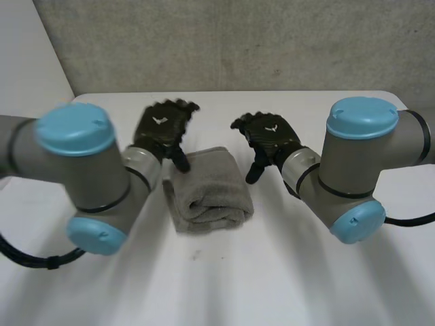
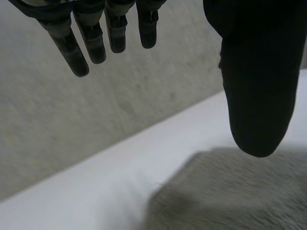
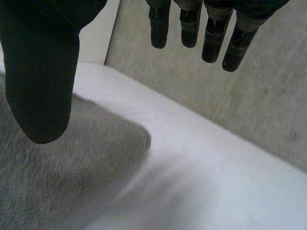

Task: Fold the towel.

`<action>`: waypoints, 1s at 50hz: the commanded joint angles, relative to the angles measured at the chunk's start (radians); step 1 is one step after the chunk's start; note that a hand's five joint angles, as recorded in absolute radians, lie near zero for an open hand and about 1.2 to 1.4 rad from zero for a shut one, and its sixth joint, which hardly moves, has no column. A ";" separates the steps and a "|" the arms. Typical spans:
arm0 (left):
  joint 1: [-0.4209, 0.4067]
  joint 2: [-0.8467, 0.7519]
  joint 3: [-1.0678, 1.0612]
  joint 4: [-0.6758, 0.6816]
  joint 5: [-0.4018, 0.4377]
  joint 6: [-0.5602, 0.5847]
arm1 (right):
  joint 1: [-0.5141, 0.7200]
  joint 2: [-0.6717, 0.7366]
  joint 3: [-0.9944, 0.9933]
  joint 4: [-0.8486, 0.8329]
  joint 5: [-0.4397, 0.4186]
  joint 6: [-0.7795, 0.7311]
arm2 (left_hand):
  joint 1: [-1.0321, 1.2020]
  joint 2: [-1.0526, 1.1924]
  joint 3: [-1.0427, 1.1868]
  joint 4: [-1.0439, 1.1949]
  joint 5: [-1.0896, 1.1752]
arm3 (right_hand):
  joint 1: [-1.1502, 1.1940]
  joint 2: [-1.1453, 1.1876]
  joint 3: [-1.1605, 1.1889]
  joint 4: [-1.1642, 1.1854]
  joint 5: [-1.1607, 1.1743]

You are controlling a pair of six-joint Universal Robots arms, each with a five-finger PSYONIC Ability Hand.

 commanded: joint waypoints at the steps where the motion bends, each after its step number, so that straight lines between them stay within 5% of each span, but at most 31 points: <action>1: -0.016 -0.141 0.086 -0.113 -0.011 -0.004 | -0.006 0.100 -0.078 0.076 -0.074 -0.013 | 0.041 0.040 0.041 0.041 0.044 | -0.032 -0.050 -0.036 -0.054 -0.063; 9: -0.011 -0.157 0.007 -0.137 -0.011 0.023 | -0.003 0.262 -0.231 0.206 -0.142 -0.047 | 0.038 0.037 0.038 0.038 0.041 | -0.032 -0.050 -0.036 -0.054 -0.063; 17: -0.014 -0.131 -0.075 -0.128 -0.005 0.191 | 0.005 0.299 -0.297 0.242 -0.116 -0.219 | 0.029 0.028 0.030 0.029 0.032 | -0.032 -0.050 -0.036 -0.054 -0.063; 25: -0.013 0.026 -0.043 -0.133 -0.011 0.194 | 0.011 0.124 -0.312 0.233 -0.106 -0.190 | 0.023 0.023 0.024 0.023 0.026 | -0.032 -0.050 -0.036 -0.054 -0.063; 33: 0.046 0.261 -0.036 -0.139 -0.013 0.167 | -0.066 -0.175 -0.260 0.210 0.078 -0.125 | 0.009 0.008 0.009 0.009 0.011 | -0.032 -0.050 -0.036 -0.054 -0.063; 35: 0.128 0.408 -0.041 -0.159 -0.007 0.112 | -0.132 -0.283 -0.199 0.208 0.133 -0.121 | 0.014 0.014 0.015 0.015 0.017 | -0.032 -0.050 -0.036 -0.054 -0.063; 41: 0.230 0.531 -0.056 -0.300 0.001 0.038 | -0.195 -0.418 -0.066 0.208 0.153 -0.121 | 0.009 0.008 0.009 0.009 0.011 | -0.032 -0.050 -0.036 -0.054 -0.063; 50: 0.239 0.593 -0.102 -0.371 0.033 0.016 | -0.226 -0.523 0.057 0.210 0.156 -0.118 | 0.009 0.008 0.009 0.009 0.011 | -0.032 -0.050 -0.036 -0.054 -0.063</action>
